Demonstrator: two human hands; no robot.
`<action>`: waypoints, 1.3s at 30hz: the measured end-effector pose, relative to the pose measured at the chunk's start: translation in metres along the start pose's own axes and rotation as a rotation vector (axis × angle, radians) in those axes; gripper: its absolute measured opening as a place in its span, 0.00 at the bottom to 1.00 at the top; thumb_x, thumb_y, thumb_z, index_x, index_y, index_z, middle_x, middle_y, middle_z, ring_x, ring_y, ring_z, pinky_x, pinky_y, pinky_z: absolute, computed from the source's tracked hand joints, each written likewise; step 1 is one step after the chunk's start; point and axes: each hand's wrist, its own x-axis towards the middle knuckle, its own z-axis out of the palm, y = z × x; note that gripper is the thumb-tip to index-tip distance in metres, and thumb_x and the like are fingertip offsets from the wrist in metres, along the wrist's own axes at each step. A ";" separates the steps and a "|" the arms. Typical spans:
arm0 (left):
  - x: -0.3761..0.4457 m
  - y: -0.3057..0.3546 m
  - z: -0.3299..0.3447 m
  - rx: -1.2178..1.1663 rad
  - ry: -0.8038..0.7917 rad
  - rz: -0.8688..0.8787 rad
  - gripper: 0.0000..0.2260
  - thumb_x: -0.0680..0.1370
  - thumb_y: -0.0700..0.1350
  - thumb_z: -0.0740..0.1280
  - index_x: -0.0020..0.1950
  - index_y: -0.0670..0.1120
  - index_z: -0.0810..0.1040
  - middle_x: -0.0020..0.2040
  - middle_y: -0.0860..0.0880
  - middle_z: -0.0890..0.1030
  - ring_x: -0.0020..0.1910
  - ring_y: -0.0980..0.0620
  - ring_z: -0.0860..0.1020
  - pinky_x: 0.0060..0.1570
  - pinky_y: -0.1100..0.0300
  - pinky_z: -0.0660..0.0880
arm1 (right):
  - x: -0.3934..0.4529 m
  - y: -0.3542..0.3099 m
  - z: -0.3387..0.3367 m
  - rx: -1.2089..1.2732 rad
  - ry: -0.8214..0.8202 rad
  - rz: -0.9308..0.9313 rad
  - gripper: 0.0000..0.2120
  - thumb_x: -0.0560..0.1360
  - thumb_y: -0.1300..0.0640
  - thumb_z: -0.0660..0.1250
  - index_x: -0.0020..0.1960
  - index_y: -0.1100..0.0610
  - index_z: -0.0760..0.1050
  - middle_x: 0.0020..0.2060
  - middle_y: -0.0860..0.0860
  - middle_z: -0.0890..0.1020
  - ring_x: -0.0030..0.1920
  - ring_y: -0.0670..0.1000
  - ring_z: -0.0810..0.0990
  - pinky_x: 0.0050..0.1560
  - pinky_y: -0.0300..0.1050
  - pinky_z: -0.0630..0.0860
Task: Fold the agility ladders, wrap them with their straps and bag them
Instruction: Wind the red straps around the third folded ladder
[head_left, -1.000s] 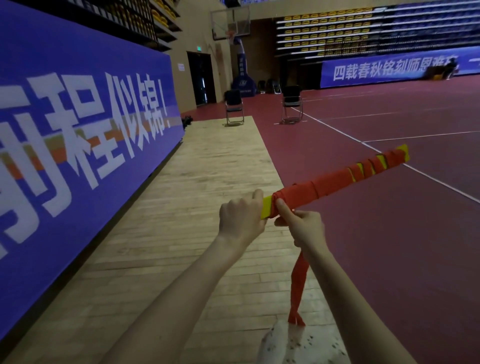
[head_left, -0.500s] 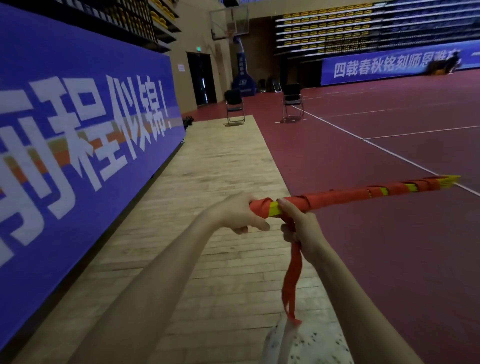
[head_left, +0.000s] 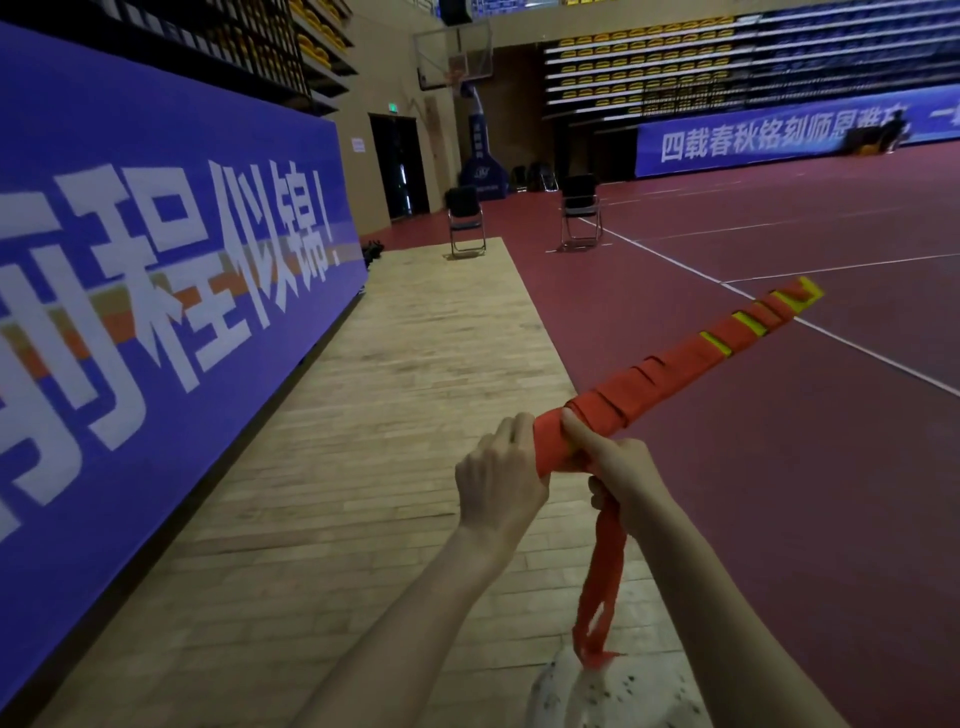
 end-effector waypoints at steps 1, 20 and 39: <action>0.001 -0.001 0.001 -0.007 0.013 0.000 0.24 0.53 0.46 0.82 0.44 0.46 0.77 0.31 0.52 0.77 0.24 0.52 0.76 0.22 0.65 0.63 | 0.000 0.000 -0.002 -0.034 0.003 -0.036 0.22 0.73 0.44 0.71 0.32 0.60 0.73 0.22 0.49 0.79 0.22 0.47 0.65 0.26 0.42 0.63; 0.036 -0.015 -0.005 0.121 0.306 0.157 0.23 0.63 0.40 0.78 0.57 0.45 0.79 0.37 0.48 0.79 0.29 0.48 0.77 0.27 0.60 0.70 | 0.010 -0.022 0.006 0.092 -0.078 -0.121 0.20 0.75 0.44 0.68 0.43 0.63 0.80 0.36 0.56 0.85 0.23 0.44 0.65 0.24 0.38 0.62; 0.095 -0.012 -0.053 -0.379 -1.090 -0.221 0.06 0.74 0.41 0.69 0.48 0.40 0.77 0.37 0.46 0.78 0.33 0.49 0.78 0.39 0.55 0.79 | 0.016 0.006 0.001 -0.001 -0.205 -0.263 0.14 0.77 0.52 0.69 0.36 0.59 0.77 0.22 0.49 0.67 0.21 0.45 0.63 0.25 0.41 0.62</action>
